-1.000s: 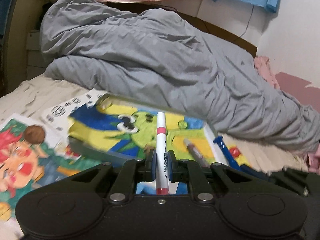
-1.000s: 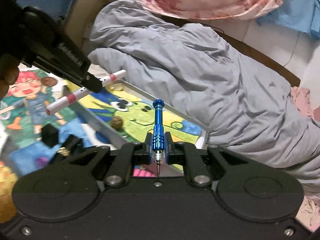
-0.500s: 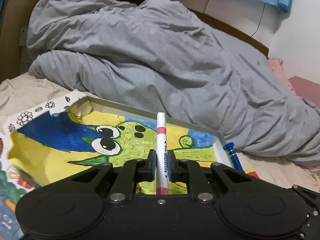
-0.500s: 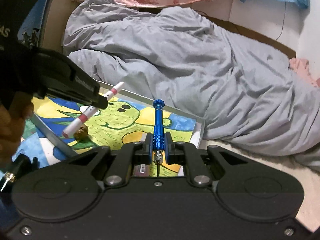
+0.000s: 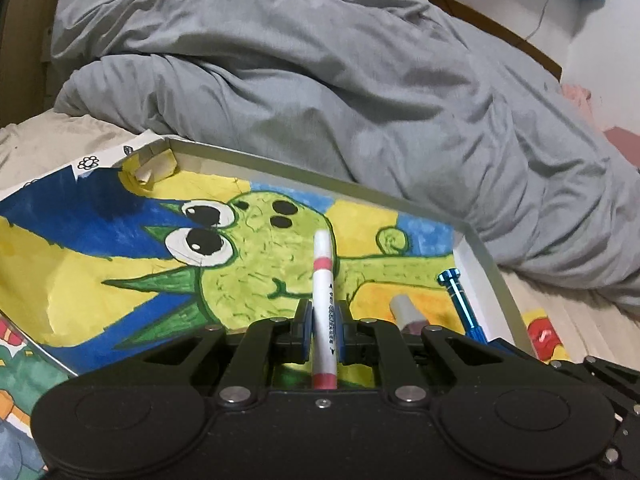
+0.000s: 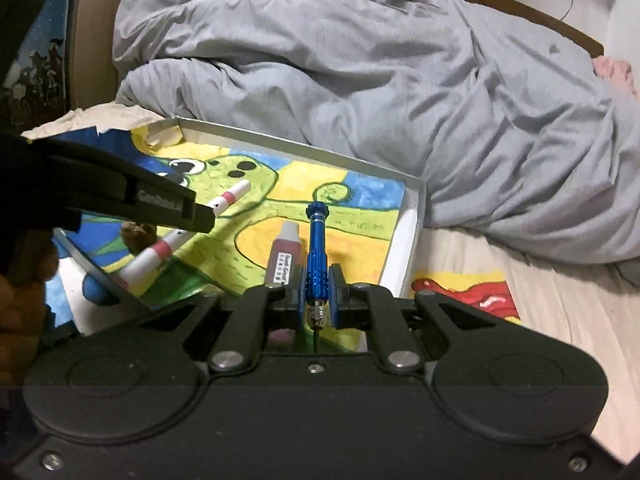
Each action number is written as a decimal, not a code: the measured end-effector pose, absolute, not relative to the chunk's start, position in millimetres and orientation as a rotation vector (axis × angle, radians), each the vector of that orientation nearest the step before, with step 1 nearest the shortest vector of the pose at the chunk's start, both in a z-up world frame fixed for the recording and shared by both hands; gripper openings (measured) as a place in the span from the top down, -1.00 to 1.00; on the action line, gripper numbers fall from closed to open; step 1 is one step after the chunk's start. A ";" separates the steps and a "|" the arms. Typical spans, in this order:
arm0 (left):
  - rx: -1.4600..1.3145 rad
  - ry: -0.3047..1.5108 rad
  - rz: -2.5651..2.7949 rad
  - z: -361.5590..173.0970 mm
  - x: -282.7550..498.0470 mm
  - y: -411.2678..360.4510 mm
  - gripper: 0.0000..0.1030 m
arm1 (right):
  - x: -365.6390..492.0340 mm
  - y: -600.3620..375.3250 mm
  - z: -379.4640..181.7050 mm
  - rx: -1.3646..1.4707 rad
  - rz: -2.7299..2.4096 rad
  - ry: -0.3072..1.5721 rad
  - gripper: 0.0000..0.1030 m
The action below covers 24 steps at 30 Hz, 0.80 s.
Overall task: Organize rigid objects
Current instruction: 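Carry marker and screwdriver into the silver tray while both tools open to release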
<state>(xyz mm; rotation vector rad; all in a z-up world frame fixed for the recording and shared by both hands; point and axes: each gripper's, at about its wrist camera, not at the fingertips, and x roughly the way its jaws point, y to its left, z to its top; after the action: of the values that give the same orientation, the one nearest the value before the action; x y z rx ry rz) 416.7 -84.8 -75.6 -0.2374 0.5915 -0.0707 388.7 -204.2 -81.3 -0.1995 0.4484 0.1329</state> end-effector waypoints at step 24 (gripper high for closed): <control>-0.226 0.465 -0.002 -13.7 353.0 -57.6 -0.45 | 317.9 -210.4 -12.3 -0.107 0.108 0.341 -0.41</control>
<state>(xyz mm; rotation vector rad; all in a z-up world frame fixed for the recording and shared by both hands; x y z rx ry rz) 353.0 -57.6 -13.7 -0.2264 0.4645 -0.0019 317.9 -210.4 -12.3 -0.1074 0.3405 0.1082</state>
